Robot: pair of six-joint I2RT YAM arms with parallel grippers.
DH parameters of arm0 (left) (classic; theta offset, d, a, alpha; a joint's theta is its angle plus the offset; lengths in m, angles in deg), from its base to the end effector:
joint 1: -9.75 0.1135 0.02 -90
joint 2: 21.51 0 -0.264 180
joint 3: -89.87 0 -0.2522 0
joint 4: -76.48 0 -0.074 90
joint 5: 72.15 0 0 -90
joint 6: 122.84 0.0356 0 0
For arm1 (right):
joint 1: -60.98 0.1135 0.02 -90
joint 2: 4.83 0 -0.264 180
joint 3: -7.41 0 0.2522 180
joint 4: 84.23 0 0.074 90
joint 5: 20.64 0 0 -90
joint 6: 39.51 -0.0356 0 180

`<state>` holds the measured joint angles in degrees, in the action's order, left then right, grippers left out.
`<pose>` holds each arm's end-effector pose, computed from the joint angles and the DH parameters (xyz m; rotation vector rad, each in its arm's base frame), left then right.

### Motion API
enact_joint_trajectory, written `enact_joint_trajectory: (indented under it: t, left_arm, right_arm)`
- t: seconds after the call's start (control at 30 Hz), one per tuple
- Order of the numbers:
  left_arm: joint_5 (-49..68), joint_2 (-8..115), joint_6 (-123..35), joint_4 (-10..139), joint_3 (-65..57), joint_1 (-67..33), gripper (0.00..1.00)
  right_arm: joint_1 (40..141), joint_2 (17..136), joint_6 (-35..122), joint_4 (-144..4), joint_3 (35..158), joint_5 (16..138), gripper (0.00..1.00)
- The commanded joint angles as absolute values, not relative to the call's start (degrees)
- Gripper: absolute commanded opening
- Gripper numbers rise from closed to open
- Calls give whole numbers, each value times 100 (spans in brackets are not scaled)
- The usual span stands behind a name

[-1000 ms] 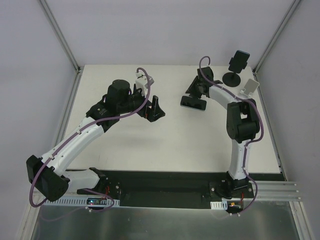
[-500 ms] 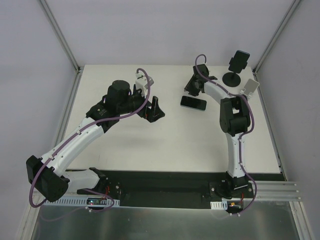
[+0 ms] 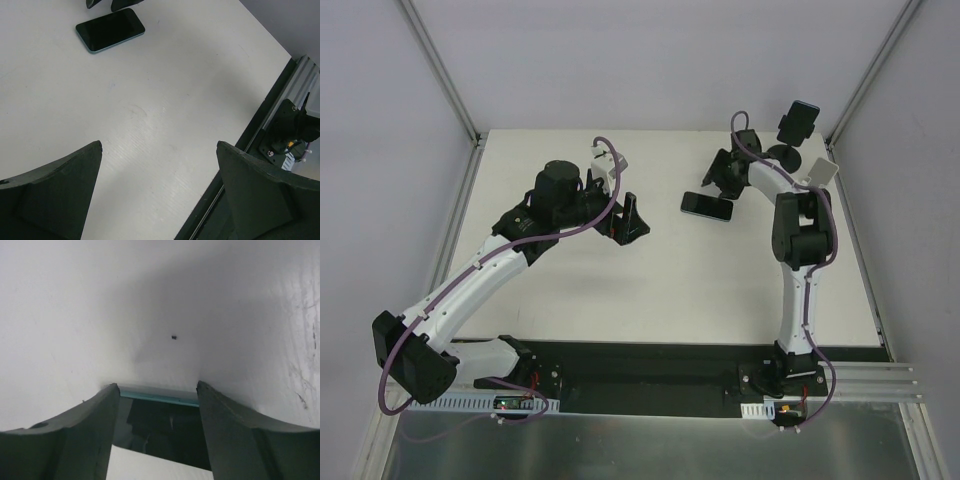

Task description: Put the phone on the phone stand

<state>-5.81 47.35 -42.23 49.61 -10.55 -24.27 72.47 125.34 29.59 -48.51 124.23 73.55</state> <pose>0.2199 -0.1657 0.3770 0.6990 1.7964 -0.8998 0.4967 0.1036 0.1743 0.1679 2.4481 0.3416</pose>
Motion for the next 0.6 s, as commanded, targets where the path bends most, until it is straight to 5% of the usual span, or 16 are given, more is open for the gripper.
enact_joint_trajectory:
  t: [0.0,0.3,0.43,0.57]
  left_arm:
    - [-773,4520,-4207,5129,-1028,-2409,96]
    - [-782,4485,-4198,5120,-1019,-2409,96]
    - [-799,4476,-4198,5120,-1019,-2409,96]
    - [-773,4485,-4198,5120,-1027,-2409,96]
  right_arm:
    - [7135,12121,3607,-4595,11961,8348,70]
    - [7320,10654,4169,-5157,10187,9871,87]
    - [7399,10117,4793,-4956,10193,9284,99]
    - [7487,10327,5005,-4122,11070,8415,96]
